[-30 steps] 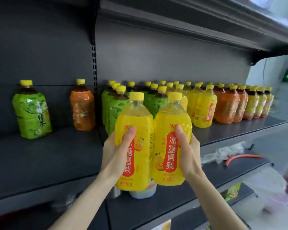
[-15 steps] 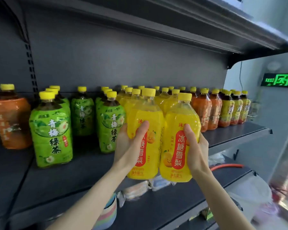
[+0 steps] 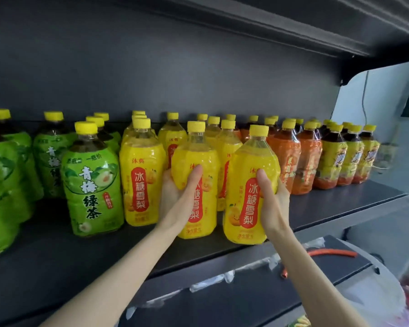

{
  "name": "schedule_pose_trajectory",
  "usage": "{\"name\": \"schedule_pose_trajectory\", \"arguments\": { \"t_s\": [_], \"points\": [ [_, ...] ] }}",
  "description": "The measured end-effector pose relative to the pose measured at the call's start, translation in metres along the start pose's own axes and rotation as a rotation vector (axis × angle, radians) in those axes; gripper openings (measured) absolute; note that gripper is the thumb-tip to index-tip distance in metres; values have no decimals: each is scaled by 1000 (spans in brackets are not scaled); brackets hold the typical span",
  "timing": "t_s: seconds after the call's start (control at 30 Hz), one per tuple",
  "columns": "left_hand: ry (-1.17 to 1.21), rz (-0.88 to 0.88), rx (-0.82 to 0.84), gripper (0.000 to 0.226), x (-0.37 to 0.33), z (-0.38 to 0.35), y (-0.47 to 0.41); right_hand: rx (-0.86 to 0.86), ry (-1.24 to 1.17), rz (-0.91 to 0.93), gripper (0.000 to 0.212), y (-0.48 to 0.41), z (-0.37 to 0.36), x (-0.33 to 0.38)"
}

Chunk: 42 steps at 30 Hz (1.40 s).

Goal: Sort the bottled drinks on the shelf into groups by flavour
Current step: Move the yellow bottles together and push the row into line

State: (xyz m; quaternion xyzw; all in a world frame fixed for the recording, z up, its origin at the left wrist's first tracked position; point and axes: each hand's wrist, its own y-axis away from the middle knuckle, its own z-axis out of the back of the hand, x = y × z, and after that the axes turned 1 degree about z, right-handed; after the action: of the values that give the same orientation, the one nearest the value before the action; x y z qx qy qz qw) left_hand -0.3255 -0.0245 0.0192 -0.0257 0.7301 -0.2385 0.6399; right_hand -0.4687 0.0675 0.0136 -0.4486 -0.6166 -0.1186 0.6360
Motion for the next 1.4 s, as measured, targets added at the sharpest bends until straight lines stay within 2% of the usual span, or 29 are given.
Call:
{"name": "schedule_pose_trajectory", "arguments": {
  "t_s": [0.1, 0.27, 0.43, 0.5, 0.57, 0.67, 0.87, 1.17, 1.3, 1.4],
  "points": [
    [-42, -20, -58, 75, 9, -12, -1, 94, -29, -7, 46, -15, 9, -11],
    [-184, -42, -163, 79, 15, -25, 0, 224, -97, -29, 43, -33, 20, -23],
    [-542, -370, -279, 79, 2, -23, 14, 299, -133, -30, 46, -43, 20, -26],
    [-759, -502, -239, 82, -11, -14, 13, 321, -150, -34, 44, -45, 20, -27],
    [-956, -559, -127, 87, -20, -6, 10, 333, -161, -39, 44, -46, 21, -29],
    [-1091, -517, -13, 85, -26, -1, 6, 345, -177, -35, 49, -47, 22, -29],
    [-1276, -461, -41, 82, -29, -3, -10, 348, -182, -56, 33, -49, 20, -33],
    [-1701, -538, -72, 84, -27, -11, -51, 381, -211, -33, 40, -51, 20, -36],
    [-1731, -556, -73, 79, -26, -12, -59, 373, -191, -13, 40, -52, 20, -35],
    [-1586, -601, -66, 65, -24, -9, -49, 302, -146, 8, 46, -47, 21, -35]
  ]
}}
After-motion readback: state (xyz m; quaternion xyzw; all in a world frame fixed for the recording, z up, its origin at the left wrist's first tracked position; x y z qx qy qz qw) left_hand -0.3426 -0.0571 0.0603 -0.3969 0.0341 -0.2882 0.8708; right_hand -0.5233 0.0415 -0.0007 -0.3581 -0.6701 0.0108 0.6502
